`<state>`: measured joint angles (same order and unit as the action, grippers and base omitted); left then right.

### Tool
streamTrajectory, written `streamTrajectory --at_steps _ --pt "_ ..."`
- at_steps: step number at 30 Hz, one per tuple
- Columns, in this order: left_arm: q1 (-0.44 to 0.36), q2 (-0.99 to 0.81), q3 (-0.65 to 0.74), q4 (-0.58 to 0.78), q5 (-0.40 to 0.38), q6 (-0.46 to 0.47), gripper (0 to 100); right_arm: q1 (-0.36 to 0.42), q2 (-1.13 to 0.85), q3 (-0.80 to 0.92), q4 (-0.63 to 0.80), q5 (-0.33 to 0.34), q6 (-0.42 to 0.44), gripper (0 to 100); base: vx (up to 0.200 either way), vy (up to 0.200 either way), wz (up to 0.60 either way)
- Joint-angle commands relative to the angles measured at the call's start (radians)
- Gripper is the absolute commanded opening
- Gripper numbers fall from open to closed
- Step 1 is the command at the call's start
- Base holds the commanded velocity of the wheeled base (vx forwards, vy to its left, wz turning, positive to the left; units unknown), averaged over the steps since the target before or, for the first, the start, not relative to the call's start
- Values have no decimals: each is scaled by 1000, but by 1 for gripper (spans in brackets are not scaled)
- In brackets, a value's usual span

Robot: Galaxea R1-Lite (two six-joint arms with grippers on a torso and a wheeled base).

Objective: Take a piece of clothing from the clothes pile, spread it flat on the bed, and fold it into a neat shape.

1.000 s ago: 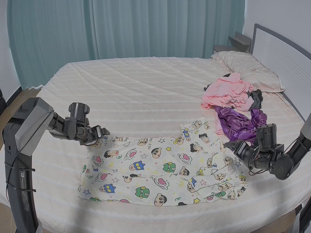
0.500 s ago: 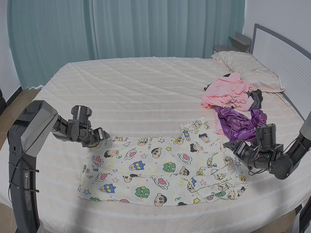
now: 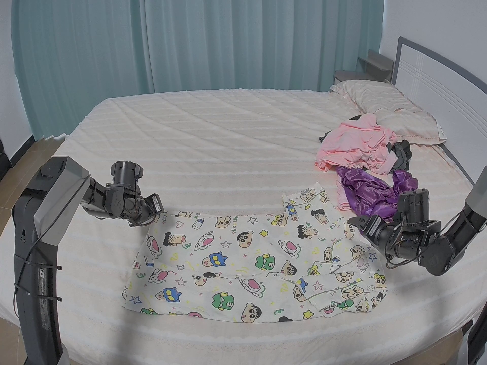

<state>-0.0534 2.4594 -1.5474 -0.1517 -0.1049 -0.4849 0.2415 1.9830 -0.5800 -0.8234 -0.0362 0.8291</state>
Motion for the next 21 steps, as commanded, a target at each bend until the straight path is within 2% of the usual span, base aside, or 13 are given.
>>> streamTrajectory --at_steps 1,5,9,12,16,17,21 --pt "1 -3 -17 -2 7 -3 0 -39 46 -95 24 5 -56 100 0 0 0" --pt "1 0 -40 -2 62 -9 0 -70 109 -210 79 10 -119 100 0 0 0" --pt "1 -2 -45 -2 90 -34 0 -73 163 -337 162 24 -122 100 0 0 0" --pt "3 -3 -45 0 91 -52 0 -74 200 -422 228 61 -140 100 0 0 0" --pt "3 -3 -40 1 91 -50 0 -85 241 -480 247 110 -179 100 0 0 0" --pt "1 0 -40 1 91 -50 0 -88 270 -512 259 133 -229 100 0 0 0" --pt "-2 0 -36 1 90 -50 0 -99 332 -609 322 147 -306 100 0 0 0"
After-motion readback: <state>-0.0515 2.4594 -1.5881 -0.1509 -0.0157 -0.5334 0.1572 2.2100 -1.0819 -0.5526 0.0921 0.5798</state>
